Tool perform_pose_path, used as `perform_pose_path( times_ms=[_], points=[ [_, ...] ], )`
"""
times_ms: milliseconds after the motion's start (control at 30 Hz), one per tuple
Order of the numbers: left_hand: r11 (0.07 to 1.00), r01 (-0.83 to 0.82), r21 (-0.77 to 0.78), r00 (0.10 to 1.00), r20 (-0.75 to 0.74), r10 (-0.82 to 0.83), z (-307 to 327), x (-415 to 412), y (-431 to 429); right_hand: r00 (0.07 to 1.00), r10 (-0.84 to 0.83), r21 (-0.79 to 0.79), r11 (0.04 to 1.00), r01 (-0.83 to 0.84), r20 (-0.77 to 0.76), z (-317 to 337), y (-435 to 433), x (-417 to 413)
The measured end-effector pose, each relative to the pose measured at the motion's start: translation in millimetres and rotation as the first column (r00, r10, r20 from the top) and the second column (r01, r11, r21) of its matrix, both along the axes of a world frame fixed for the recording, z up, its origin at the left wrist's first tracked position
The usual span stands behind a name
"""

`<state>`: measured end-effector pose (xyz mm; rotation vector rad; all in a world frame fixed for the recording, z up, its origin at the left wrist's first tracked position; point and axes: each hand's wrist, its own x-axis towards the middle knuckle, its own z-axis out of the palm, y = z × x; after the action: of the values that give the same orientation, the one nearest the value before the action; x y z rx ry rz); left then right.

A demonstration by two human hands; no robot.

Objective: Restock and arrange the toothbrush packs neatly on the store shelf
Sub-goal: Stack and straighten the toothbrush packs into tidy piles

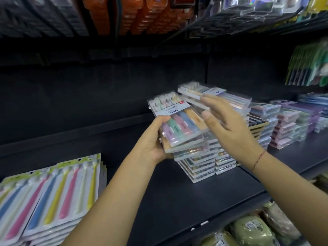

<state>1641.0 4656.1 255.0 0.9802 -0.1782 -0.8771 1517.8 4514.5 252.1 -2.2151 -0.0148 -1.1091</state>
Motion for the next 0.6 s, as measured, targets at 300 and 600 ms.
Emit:
perform_pose_path(
  times_ms=[300, 600],
  points=[
    [0.987, -0.014, -0.162, 0.949, 0.308, 0.064, -44.4, 0.9, 74.5, 0.653, 0.718, 0.76, 0.558, -0.333, -0.241, -29.8, 47.9, 47.6],
    [0.969, -0.186, -0.161, 0.959, 0.184, 0.214, -68.0, 1.5, 60.2, 0.17, 0.901, 0.793, 0.431, -0.431, -0.399, -37.8, -54.4, 72.5]
  ],
)
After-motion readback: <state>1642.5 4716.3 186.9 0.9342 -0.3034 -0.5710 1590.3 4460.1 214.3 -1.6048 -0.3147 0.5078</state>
